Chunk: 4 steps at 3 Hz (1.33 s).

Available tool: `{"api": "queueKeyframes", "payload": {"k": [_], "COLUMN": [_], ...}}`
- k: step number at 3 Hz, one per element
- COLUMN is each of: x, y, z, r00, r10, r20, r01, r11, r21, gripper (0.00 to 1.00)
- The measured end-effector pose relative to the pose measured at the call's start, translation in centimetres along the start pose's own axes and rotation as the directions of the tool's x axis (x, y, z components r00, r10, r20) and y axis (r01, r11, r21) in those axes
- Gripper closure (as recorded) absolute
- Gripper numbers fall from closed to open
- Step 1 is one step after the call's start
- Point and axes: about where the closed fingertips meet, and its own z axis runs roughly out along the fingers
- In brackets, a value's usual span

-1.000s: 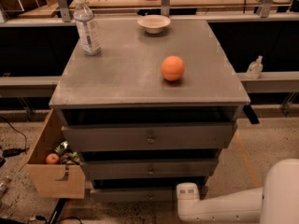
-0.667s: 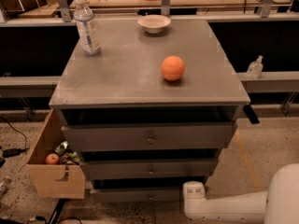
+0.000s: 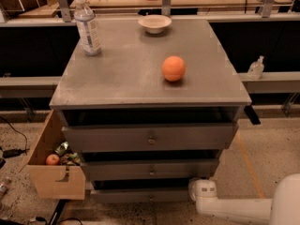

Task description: Open bottom drawer

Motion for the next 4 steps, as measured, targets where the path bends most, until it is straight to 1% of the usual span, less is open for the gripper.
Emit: {"api": "queueKeyframes", "payload": {"k": [1, 2, 4], "x": [-0.1, -0.4, -0.8], "y": [-0.3, -0.2, -0.1], "z": [1.7, 2.3, 2.8], "r00": [0.998, 0.996, 0.994], "r10": [0.003, 0.001, -0.005], "r20": [0.065, 0.091, 0.106], "r01": [-0.004, -0.003, 0.003], "r11": [0.9998, 0.9997, 0.9999], "r21": [0.018, 0.022, 0.013], "gripper": [1.0, 1.0, 1.0]}}
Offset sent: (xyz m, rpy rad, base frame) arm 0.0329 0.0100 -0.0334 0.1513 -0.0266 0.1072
